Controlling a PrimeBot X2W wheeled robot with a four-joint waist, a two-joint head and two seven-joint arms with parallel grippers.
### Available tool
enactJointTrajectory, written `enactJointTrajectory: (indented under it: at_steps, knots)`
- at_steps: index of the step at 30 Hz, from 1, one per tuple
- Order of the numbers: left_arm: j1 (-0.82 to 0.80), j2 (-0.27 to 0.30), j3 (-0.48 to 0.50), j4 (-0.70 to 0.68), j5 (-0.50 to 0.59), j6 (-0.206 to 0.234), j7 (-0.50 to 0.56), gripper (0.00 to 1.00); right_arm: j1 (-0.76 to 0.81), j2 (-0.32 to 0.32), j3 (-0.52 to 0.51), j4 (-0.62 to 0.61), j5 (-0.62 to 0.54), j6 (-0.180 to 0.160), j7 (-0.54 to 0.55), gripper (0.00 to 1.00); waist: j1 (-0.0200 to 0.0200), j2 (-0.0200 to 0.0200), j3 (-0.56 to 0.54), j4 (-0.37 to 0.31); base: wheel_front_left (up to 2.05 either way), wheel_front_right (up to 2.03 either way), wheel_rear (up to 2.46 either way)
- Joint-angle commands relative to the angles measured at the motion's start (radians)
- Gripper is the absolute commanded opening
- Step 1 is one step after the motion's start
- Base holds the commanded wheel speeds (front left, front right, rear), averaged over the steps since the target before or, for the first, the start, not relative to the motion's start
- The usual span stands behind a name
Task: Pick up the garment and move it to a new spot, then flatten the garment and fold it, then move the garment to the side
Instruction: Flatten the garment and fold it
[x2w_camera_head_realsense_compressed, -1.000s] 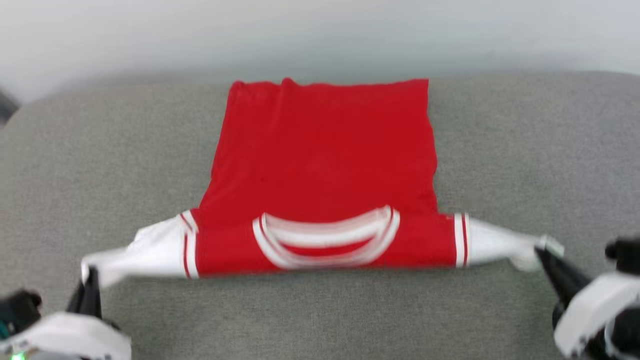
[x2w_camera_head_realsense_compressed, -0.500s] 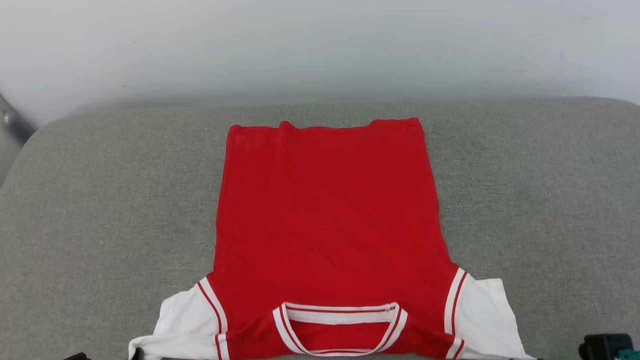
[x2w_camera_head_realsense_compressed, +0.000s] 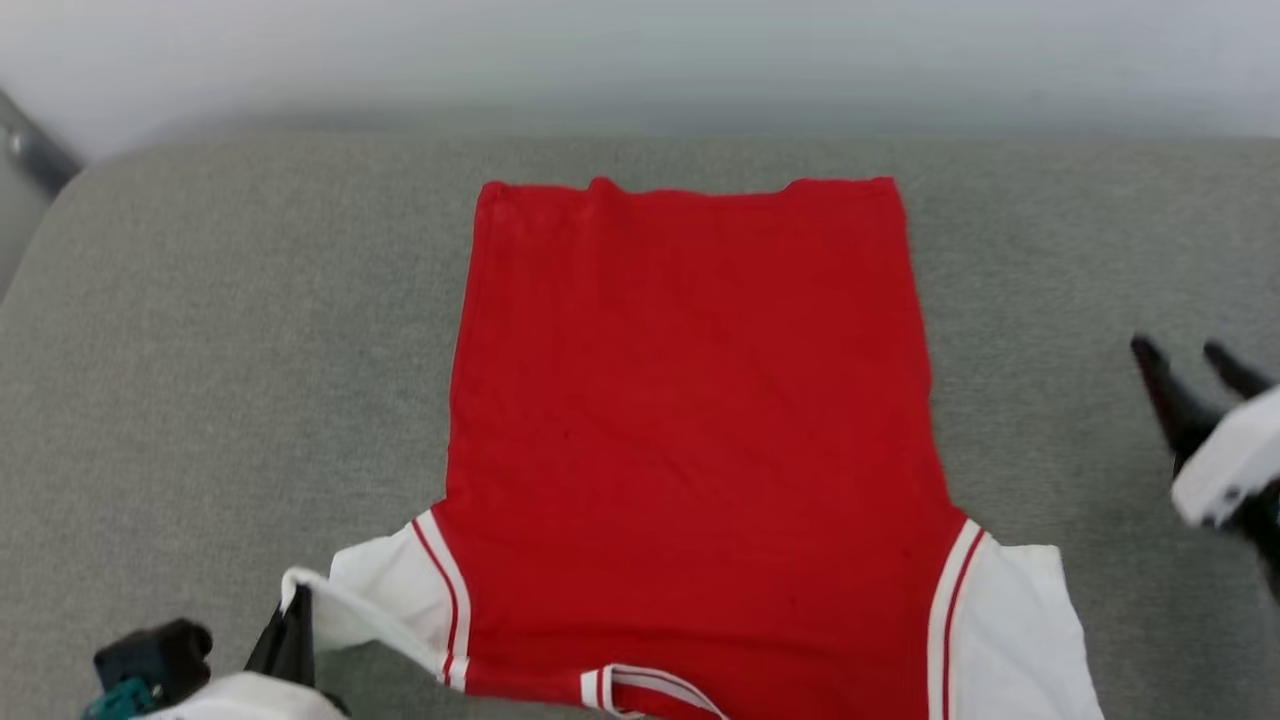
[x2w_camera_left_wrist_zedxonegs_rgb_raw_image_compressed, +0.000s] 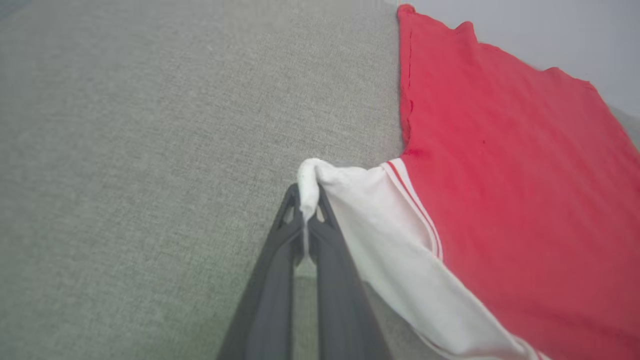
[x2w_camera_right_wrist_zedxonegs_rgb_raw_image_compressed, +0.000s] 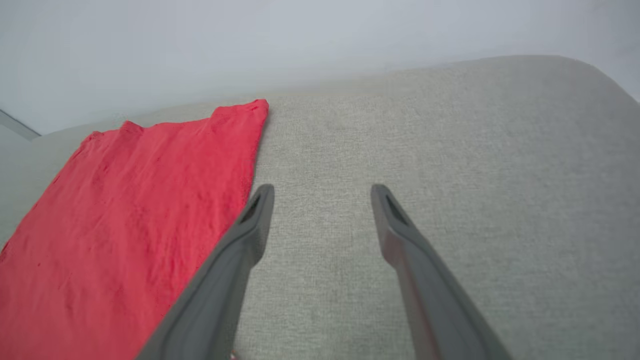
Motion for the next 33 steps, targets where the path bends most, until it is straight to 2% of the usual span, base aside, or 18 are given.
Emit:
enactJointTrajectory:
  at_steps: [1, 8, 16, 22, 27, 30, 31, 32, 33]
  knots:
    - [-0.030, -0.004, -0.005, -0.011, 0.013, -0.004, -0.006, 0.00, -0.083, -0.006, -0.020, 0.057, -0.015, -0.001, 0.023, 1.00, -0.0002, 0.0000, 0.069, 0.047, 0.00, 0.00, 0.00]
    - [-0.151, -0.036, -0.052, -0.046, 0.062, -0.028, -0.032, 0.00, -0.475, 0.007, -0.093, 0.332, -0.101, -0.001, 0.227, 1.00, -0.0002, 0.0000, 0.217, 0.143, 0.00, 0.00, 0.00]
    - [-0.258, -0.085, -0.107, -0.043, 0.090, -0.073, -0.062, 0.00, -0.747, 0.011, -0.157, 0.482, -0.226, -0.001, 0.422, 1.00, -0.0002, 0.0000, 0.329, 0.232, 0.00, 0.00, 0.00]
    - [-0.305, -0.096, -0.125, -0.029, 0.107, -0.097, -0.075, 0.00, -0.841, 0.022, -0.159, 0.513, -0.301, -0.001, 0.501, 1.00, -0.0002, 0.0000, 0.388, 0.267, 0.00, 0.00, 0.00]
    - [-0.333, -0.112, -0.136, 0.002, 0.109, -0.112, -0.094, 0.00, -0.836, 0.036, -0.173, 0.555, -0.339, -0.001, 0.554, 1.00, -0.0002, 0.0000, 0.414, 0.274, 0.00, 0.00, 0.00]
    - [-0.346, -0.120, -0.141, 0.024, 0.113, -0.121, -0.109, 0.00, -0.796, 0.056, -0.200, 0.596, -0.374, -0.001, 0.624, 1.00, -0.0002, 0.0000, 0.417, 0.274, 0.00, 0.00, 0.00]
    - [-0.349, -0.121, -0.143, 0.029, 0.115, -0.122, -0.112, 0.00, -0.787, 0.057, -0.199, 0.598, -0.383, -0.001, 0.635, 0.48, -0.0002, 0.0000, 0.417, 0.274, 0.00, 0.00, 0.00]
    - [-0.352, -0.123, -0.144, 0.033, 0.115, -0.124, -0.113, 0.00, -0.783, 0.058, -0.195, 0.593, -0.386, -0.001, 0.637, 0.22, -0.0002, 0.0000, 0.416, 0.274, 0.00, 0.00, 0.00]
    - [-0.354, -0.125, -0.145, 0.036, 0.114, -0.126, -0.115, 0.00, -0.779, 0.064, -0.193, 0.592, -0.382, -0.001, 0.642, 0.00, -0.0002, 0.0000, 0.415, 0.274, 0.00, 0.00, 0.00]
